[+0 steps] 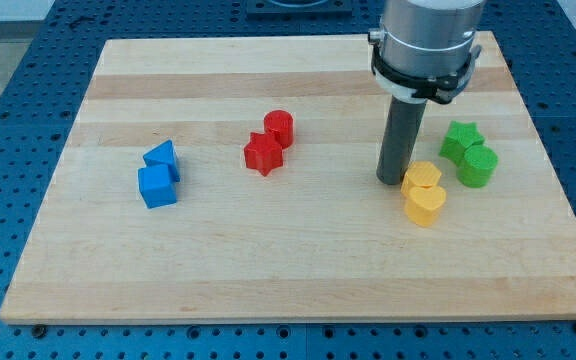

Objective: Move the yellow hexagon bit a down

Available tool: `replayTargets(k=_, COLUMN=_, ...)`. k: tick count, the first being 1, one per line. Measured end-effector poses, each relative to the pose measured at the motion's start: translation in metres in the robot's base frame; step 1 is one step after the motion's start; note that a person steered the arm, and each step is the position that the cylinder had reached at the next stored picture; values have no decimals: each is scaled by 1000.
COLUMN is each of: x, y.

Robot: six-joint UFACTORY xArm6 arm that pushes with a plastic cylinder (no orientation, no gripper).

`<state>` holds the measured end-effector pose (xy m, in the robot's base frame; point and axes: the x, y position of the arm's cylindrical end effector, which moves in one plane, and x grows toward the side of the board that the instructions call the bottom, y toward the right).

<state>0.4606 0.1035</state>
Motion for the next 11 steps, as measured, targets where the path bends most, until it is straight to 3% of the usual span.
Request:
replayTargets(k=2, x=-52, y=10)
replayTargets(k=3, x=-37, y=43)
replayTargets(k=7, x=0, y=52)
replayTargets(k=11, x=0, y=-2)
